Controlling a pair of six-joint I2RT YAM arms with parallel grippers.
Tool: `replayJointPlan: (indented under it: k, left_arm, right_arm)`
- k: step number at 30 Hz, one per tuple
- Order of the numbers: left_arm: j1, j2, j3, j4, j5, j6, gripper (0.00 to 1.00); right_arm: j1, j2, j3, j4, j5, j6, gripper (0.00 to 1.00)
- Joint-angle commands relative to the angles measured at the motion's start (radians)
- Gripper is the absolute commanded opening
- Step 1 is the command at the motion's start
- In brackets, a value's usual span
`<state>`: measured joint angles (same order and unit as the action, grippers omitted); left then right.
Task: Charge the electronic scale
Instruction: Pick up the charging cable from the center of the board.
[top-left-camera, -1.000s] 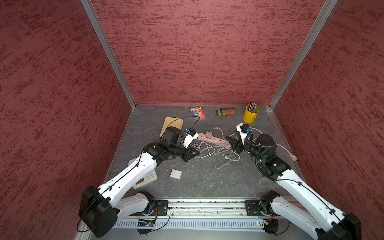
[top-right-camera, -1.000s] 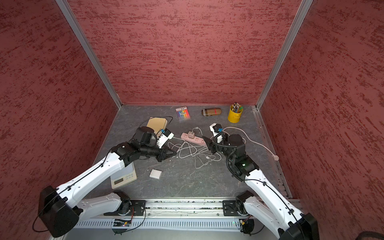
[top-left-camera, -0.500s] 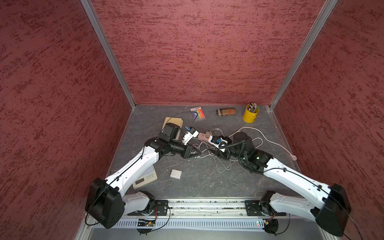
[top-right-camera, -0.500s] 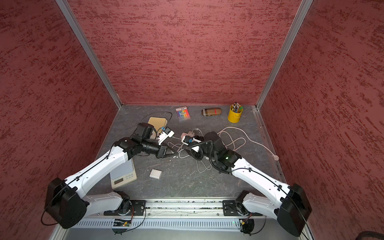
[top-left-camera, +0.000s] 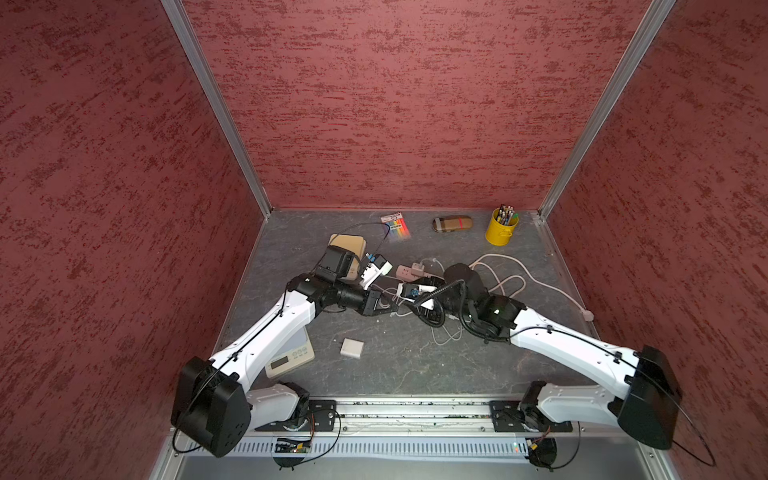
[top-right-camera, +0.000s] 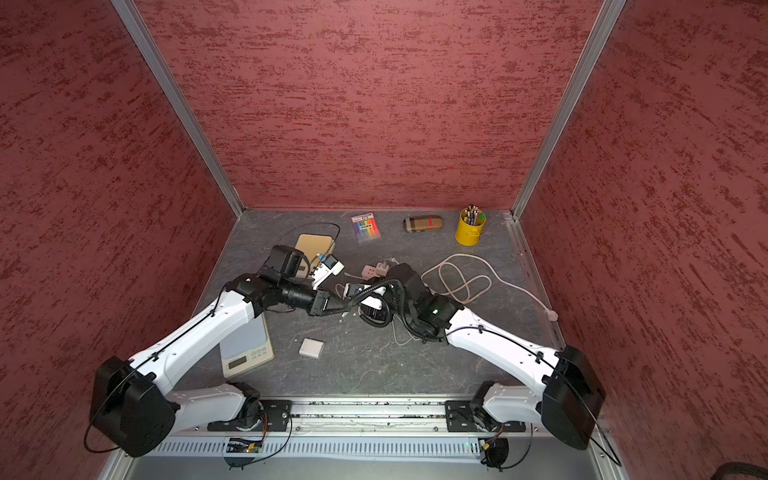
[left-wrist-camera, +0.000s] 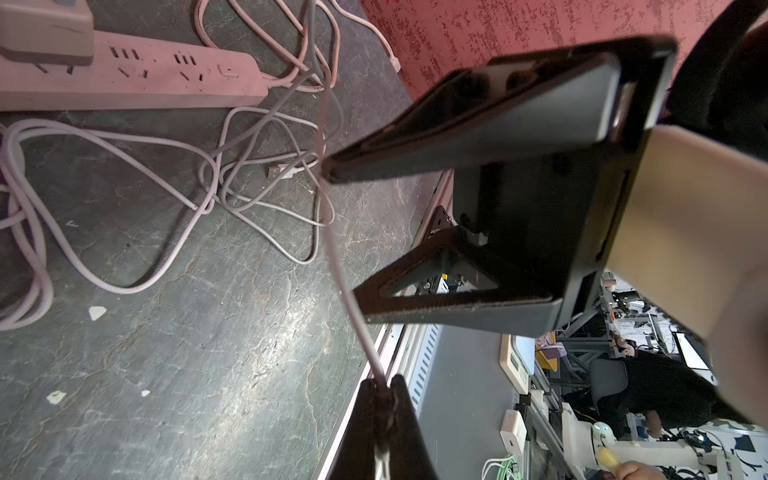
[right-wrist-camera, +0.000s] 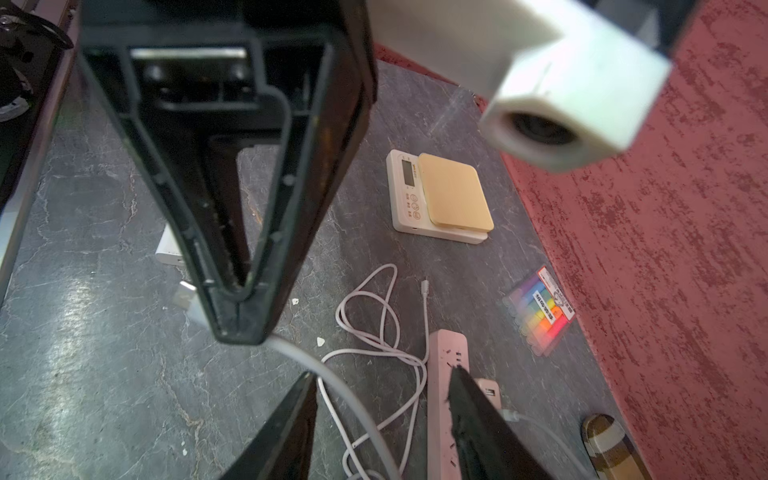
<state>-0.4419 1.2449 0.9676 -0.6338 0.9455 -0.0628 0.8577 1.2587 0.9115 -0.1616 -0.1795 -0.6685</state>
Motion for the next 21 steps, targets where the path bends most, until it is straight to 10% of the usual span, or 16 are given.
replayJointPlan:
  k: [1, 5, 11, 14, 21]
  left_arm:
    - [0.003, 0.006, 0.036, 0.023, 0.048, 0.030, 0.00]
    - [0.003, 0.020, 0.040, 0.028, 0.059, 0.027, 0.00]
    - [0.003, 0.003, 0.039, 0.033, 0.000, 0.021, 0.03]
    - [0.003, -0.055, 0.006, 0.095, -0.090, -0.003, 0.35]
    - [0.104, -0.175, -0.090, 0.345, -0.148, -0.202, 0.50]
  right_arm:
    - [0.025, 0.012, 0.025, -0.028, -0.008, -0.026, 0.53]
    - [0.045, 0.029, 0.030, -0.038, 0.007, -0.038, 0.49]
    - [0.049, 0.020, 0.028, 0.050, 0.054, 0.035, 0.02]
    - [0.049, 0.003, 0.018, 0.104, 0.104, 0.144, 0.00]
    - [0.047, 0.009, 0.011, 0.117, 0.224, 0.383, 0.00]
